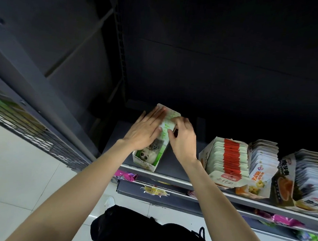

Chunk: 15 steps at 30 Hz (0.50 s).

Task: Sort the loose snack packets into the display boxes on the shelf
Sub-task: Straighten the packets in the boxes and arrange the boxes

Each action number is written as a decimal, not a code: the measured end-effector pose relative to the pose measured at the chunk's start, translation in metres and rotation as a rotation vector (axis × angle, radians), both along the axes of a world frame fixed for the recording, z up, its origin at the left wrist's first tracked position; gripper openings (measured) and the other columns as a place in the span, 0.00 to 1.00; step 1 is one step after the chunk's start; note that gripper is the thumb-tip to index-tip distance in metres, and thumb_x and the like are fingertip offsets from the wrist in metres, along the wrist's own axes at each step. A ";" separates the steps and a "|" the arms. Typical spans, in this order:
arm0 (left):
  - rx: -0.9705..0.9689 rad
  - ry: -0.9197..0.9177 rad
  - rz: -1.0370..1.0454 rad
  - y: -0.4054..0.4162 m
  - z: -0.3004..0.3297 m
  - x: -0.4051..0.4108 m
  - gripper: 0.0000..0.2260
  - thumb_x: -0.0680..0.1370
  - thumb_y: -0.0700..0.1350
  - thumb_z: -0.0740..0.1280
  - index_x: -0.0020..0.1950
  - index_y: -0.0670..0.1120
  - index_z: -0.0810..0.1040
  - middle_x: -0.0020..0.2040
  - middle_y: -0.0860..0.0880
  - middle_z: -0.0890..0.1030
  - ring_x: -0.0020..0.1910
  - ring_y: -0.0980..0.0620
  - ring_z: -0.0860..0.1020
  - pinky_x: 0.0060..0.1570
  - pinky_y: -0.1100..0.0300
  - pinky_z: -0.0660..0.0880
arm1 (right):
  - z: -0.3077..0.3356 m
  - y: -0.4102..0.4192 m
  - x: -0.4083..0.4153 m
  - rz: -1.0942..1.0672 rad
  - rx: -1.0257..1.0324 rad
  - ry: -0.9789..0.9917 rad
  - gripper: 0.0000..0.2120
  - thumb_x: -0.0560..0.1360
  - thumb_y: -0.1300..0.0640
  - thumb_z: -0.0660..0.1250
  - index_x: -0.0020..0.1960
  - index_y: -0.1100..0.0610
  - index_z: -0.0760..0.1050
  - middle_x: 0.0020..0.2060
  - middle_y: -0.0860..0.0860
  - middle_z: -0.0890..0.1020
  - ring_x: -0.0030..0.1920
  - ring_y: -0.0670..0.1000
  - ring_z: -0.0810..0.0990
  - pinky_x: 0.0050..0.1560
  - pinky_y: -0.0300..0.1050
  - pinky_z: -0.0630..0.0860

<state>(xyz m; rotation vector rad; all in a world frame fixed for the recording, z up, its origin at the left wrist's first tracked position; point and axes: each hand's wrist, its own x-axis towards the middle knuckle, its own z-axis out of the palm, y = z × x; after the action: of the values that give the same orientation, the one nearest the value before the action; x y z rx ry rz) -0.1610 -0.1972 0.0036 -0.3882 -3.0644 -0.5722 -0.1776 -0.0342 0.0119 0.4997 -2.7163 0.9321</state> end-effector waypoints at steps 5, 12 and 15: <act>0.343 0.085 0.211 -0.002 -0.003 0.013 0.28 0.80 0.44 0.61 0.77 0.46 0.52 0.77 0.49 0.54 0.76 0.53 0.52 0.74 0.54 0.53 | -0.001 0.006 -0.017 -0.034 0.146 0.175 0.19 0.74 0.63 0.66 0.65 0.58 0.75 0.63 0.52 0.77 0.56 0.58 0.76 0.54 0.52 0.76; 0.542 -0.399 0.640 -0.008 -0.019 0.050 0.25 0.79 0.44 0.62 0.76 0.52 0.59 0.70 0.46 0.71 0.64 0.47 0.73 0.62 0.55 0.68 | -0.001 0.012 -0.011 -0.103 -0.133 -0.232 0.25 0.79 0.56 0.61 0.75 0.54 0.59 0.66 0.56 0.71 0.57 0.55 0.78 0.52 0.48 0.76; 0.420 -0.322 0.570 0.000 -0.018 0.056 0.22 0.81 0.41 0.57 0.75 0.53 0.61 0.59 0.45 0.80 0.48 0.46 0.80 0.55 0.51 0.74 | -0.006 0.015 0.022 -0.183 -0.284 -0.532 0.24 0.79 0.54 0.62 0.73 0.57 0.61 0.64 0.56 0.75 0.59 0.54 0.78 0.57 0.46 0.72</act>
<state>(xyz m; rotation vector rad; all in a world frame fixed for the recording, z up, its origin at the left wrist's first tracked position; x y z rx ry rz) -0.1054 -0.1975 -0.0142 0.6123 -2.9747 -1.2815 -0.1557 -0.0191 0.0058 -0.0676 -2.9228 1.5446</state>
